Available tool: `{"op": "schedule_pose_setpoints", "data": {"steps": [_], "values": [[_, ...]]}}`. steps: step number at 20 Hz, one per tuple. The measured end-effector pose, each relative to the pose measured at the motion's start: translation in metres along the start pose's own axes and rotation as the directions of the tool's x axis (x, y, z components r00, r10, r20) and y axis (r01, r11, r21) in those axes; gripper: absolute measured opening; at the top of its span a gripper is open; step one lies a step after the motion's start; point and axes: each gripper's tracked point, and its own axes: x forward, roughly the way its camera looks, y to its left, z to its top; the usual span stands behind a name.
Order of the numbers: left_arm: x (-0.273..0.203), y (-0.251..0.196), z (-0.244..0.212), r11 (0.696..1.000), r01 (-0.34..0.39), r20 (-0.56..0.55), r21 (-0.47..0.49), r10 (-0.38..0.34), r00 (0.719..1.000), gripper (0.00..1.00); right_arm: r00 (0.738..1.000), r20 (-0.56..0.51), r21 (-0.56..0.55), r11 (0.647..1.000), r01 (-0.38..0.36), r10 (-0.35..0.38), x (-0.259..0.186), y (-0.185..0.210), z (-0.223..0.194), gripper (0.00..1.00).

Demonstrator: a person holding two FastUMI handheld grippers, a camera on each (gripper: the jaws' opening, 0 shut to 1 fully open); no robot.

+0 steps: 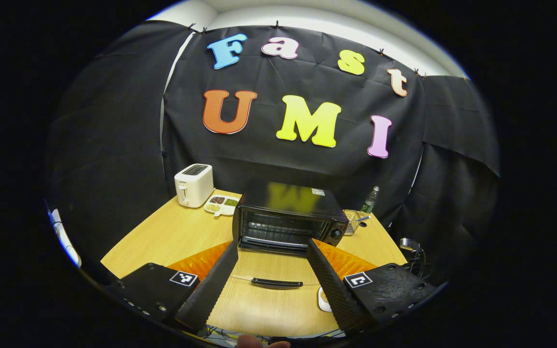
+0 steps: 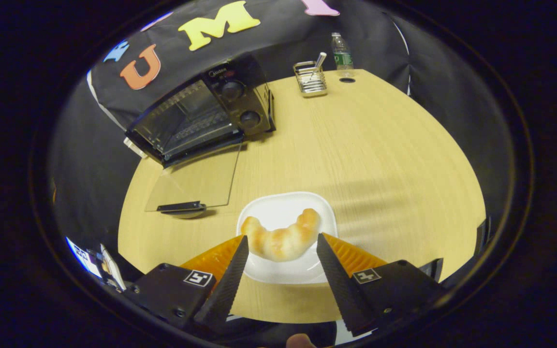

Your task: Open the electric oven with the left hand, put the food in, and close the electric oven.

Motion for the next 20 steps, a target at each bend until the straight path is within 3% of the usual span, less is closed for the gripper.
{"op": "schedule_pose_setpoints", "data": {"steps": [7, 16, 20], "values": [[0.016, -0.011, -0.006, 0.999, -0.039, -0.03, -0.01, 0.038, 0.999, 0.95, 0.995, -0.092, 0.084, 0.996, -0.031, 0.039, 0.023, -0.007, -0.01, 0.77], [0.004, 0.008, 0.003, 1.0, 0.002, -0.024, 0.008, -0.002, 1.0, 0.94, 0.994, -0.048, 0.305, 0.949, -0.076, 0.095, 0.016, -0.001, -0.003, 0.19], [-0.004, 0.02, 0.005, 0.999, 0.046, -0.008, 0.023, -0.046, 0.999, 0.95, 0.995, 0.03, 0.375, 0.922, -0.099, 0.094, -0.015, 0.009, 0.0, 0.1]]}}
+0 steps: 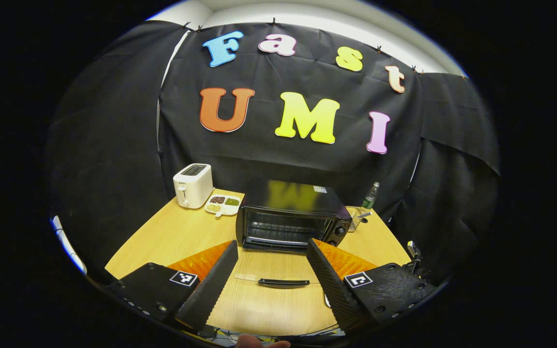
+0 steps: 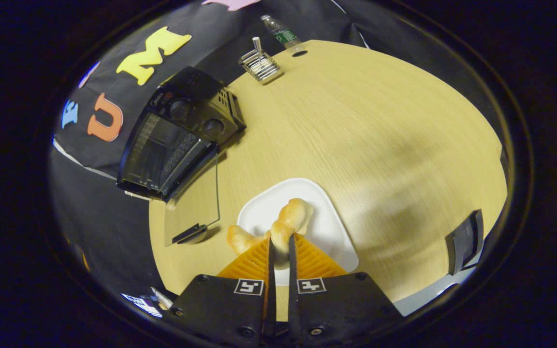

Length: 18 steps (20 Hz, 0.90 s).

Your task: Open the electric oven with the left hand, put the food in, and close the electric oven.

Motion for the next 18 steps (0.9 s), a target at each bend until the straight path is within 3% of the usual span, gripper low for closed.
{"op": "schedule_pose_setpoints", "data": {"steps": [5, 10, 14, 18], "values": [[-0.004, 0.005, -0.002, 0.997, 0.071, 0.009, -0.006, -0.071, 0.997, 0.95, 0.997, 0.071, 0.072, 0.997, -0.041, 0.036, -0.045, 0.023, -0.024, 0.1], [-0.016, 0.024, -0.005, 0.994, 0.108, 0.016, 0.022, -0.109, 0.994, 0.94, 0.992, 0.105, 0.102, 0.991, -0.084, 0.073, -0.054, 0.054, -0.049, 0.11], [-0.032, 0.053, -0.011, 0.994, 0.102, 0.016, 0.039, -0.103, 0.995, 0.95, 0.979, 0.165, 0.102, 0.985, -0.139, 0.121, -0.043, 0.101, -0.039, 0.12], [-0.05, 0.086, -0.014, 0.998, 0.049, 0.003, 0.032, -0.049, 0.999, 0.95, 0.959, 0.224, 0.04, 0.982, -0.185, 0.172, -0.018, 0.156, -0.006, 0.12]]}}
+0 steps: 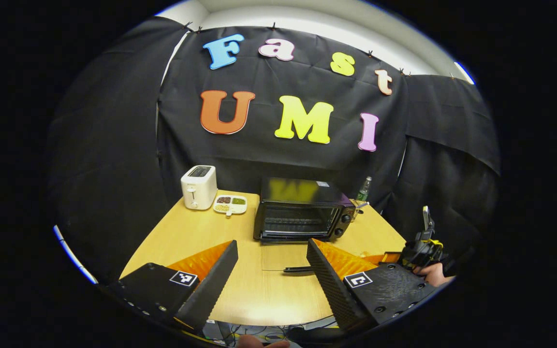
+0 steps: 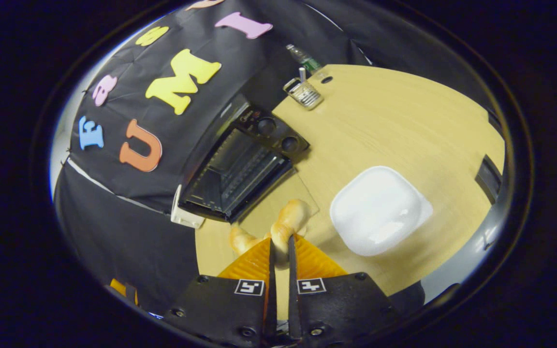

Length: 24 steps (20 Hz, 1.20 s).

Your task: Open the electric oven with the left hand, put the food in, and close the electric oven.

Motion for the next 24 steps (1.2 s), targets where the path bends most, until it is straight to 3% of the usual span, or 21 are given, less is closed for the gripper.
{"op": "schedule_pose_setpoints", "data": {"steps": [6, 12, 15, 19, 23, 24], "values": [[-0.018, 0.034, -0.004, 0.993, -0.117, -0.026, -0.032, 0.116, 0.993, 0.95, 0.999, 0.046, -0.085, 0.996, -0.011, 0.015, 0.075, 0.037, 0.037, 0.14], [-0.03, 0.049, -0.012, 0.97, -0.231, -0.071, -0.075, 0.226, 0.972, 0.95, 0.995, 0.085, -0.034, 0.998, -0.051, 0.054, 0.151, 0.069, 0.068, 0.14], [-0.029, 0.052, -0.016, 0.958, -0.273, -0.105, -0.092, 0.264, 0.959, 0.95, 0.991, 0.114, 0.05, 0.996, -0.07, 0.064, 0.183, 0.074, 0.076, 0.13], [-0.032, 0.053, -0.015, 0.948, -0.308, -0.127, -0.077, 0.298, 0.946, 0.95, 0.987, 0.152, 0.12, 0.99, -0.076, 0.057, 0.213, 0.078, 0.085, 0.1], [-0.031, 0.058, -0.013, 0.943, -0.329, -0.134, -0.059, 0.319, 0.938, 0.95, 0.982, 0.181, 0.128, 0.988, -0.087, 0.063, 0.231, 0.082, 0.087, 0.11], [-0.033, 0.059, -0.014, 0.941, -0.333, -0.136, -0.057, 0.323, 0.937, 0.95, 0.981, 0.183, 0.123, 0.989, -0.083, 0.06, 0.233, 0.081, 0.086, 0.16]]}}
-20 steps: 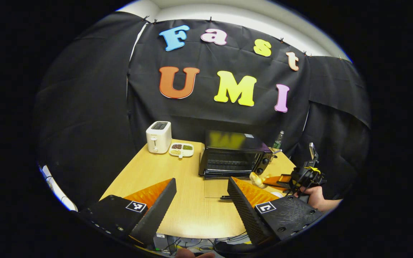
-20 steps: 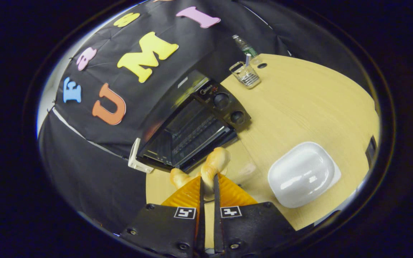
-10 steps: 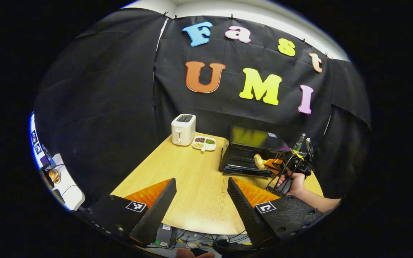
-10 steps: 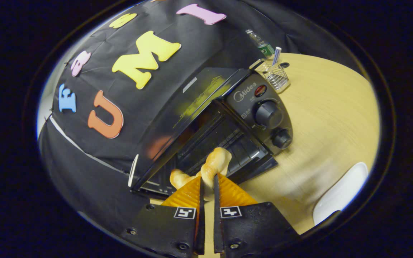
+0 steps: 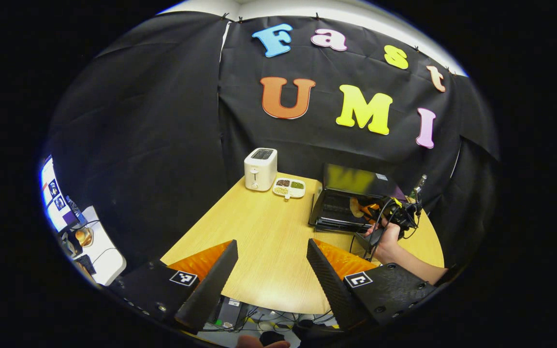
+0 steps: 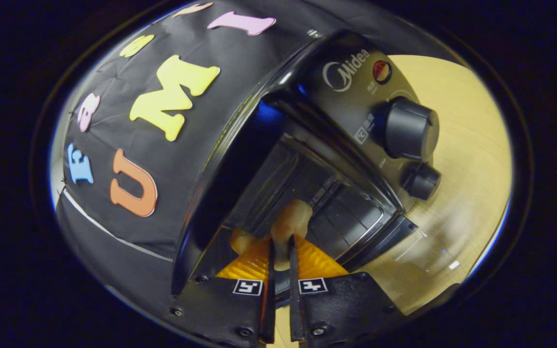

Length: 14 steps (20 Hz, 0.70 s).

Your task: Open the electric oven with the left hand, put the food in, and close the electric oven.

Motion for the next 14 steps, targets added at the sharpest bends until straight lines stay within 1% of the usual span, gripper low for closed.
{"op": "schedule_pose_setpoints", "data": {"steps": [4, 6, 10, 13, 14], "values": [[-0.003, 0.005, 0.002, 1.0, -0.006, -0.004, -0.008, 0.006, 1.0, 0.95, 1.0, 0.016, 0.059, 0.998, 0.008, -0.009, 0.001, -0.002, -0.01, 0.17], [-0.005, 0.007, 0.003, 1.0, -0.007, 0.0, 0.003, 0.007, 1.0, 0.95, 0.999, 0.031, 0.096, 0.995, 0.014, -0.017, 0.001, -0.003, -0.013, 0.2], [-0.011, 0.019, 0.001, 1.0, -0.005, -0.004, 0.03, 0.006, 1.0, 0.95, 0.997, 0.073, 0.16, 0.987, -0.008, -0.004, -0.001, -0.002, -0.015, 0.19], [-0.017, 0.025, 0.003, 0.999, 0.006, 0.009, 0.038, -0.006, 1.0, 0.95, 0.995, 0.097, 0.179, 0.983, -0.03, 0.013, -0.012, 0.003, -0.014, 0.38], [-0.02, 0.025, 0.004, 0.999, 0.013, 0.013, 0.037, -0.013, 1.0, 0.95, 0.994, 0.105, 0.173, 0.984, -0.032, 0.014, -0.018, 0.002, -0.013, 0.47]]}}
